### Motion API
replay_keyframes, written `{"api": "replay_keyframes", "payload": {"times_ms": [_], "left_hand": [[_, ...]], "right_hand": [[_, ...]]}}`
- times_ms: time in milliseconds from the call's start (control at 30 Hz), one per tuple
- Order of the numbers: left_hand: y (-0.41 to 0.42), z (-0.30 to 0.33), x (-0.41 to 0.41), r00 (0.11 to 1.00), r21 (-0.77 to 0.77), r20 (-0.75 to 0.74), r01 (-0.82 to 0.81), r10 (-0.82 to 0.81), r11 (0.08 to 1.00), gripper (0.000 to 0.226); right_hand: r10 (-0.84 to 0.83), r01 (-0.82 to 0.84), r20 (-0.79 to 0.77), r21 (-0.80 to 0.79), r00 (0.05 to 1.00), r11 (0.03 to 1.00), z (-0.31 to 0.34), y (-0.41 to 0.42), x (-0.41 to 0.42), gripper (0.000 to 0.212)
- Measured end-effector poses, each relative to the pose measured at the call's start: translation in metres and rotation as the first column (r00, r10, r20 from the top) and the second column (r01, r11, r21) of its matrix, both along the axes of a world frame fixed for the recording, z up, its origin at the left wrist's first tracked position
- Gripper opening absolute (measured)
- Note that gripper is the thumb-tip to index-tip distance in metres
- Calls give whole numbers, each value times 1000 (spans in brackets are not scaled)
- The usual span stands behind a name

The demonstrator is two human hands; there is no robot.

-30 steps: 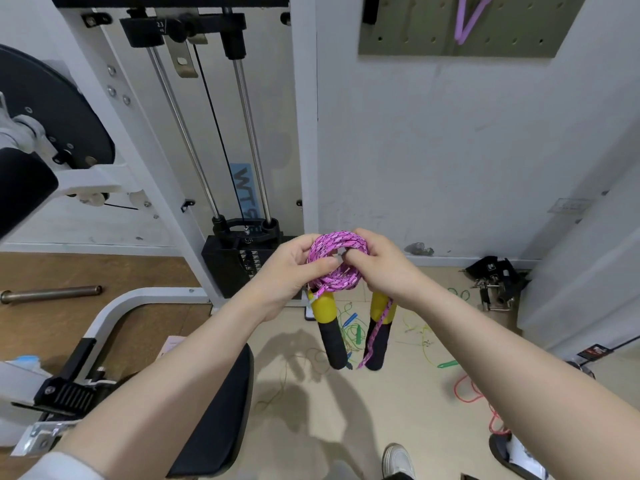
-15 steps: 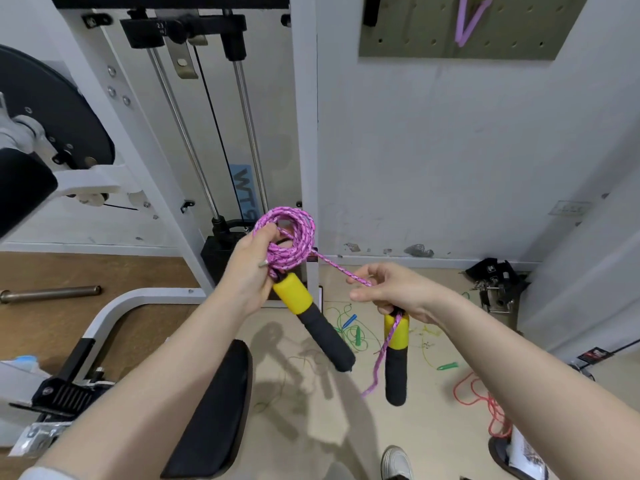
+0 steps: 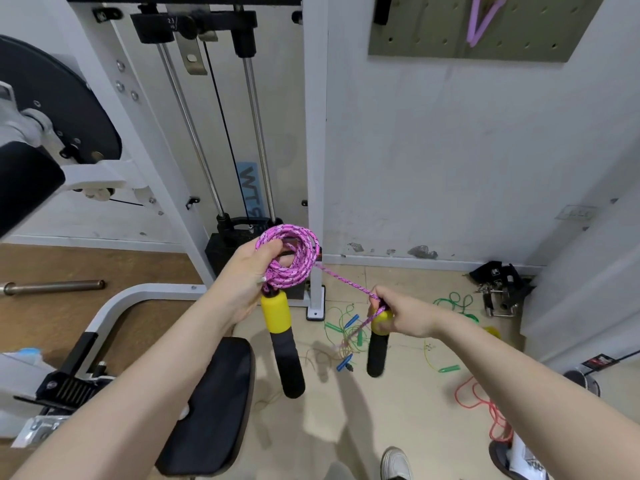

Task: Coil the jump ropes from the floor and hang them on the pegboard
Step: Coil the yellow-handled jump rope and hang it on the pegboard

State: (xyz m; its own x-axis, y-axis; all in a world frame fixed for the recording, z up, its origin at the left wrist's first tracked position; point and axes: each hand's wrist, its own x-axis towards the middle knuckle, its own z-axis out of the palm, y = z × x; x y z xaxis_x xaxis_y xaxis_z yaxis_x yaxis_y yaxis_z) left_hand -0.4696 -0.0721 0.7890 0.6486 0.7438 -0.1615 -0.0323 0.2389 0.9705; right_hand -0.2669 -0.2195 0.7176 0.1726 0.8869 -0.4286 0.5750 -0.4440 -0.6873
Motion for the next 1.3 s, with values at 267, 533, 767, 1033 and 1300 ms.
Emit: {"api": "replay_keyframes", "payload": {"times_ms": [267, 533, 767, 1033, 1300], "left_hand": [[8, 0, -10, 855, 460, -511, 361, -91, 811, 25], [8, -4, -9, 860, 296, -491, 314, -138, 902, 22], [14, -6, -14, 893, 178, -435, 211, -116, 961, 34], [7, -7, -10, 875, 178, -433, 321, -219, 930, 22], [-1, -4, -3, 983, 35, -118, 149, -144, 988, 29]], "right_hand": [[-194, 583, -833, 178, 518, 793, 77, 21, -13, 17], [-260, 746, -774, 372, 577, 552, 89, 30, -26, 14], [-312, 660, -605, 521, 733, 541, 86, 29, -41, 21], [-250, 306, -191, 740, 949, 598, 92, 26, -51, 33], [-60, -343, 392, 861, 918, 377, 85, 28, -73, 31]]}}
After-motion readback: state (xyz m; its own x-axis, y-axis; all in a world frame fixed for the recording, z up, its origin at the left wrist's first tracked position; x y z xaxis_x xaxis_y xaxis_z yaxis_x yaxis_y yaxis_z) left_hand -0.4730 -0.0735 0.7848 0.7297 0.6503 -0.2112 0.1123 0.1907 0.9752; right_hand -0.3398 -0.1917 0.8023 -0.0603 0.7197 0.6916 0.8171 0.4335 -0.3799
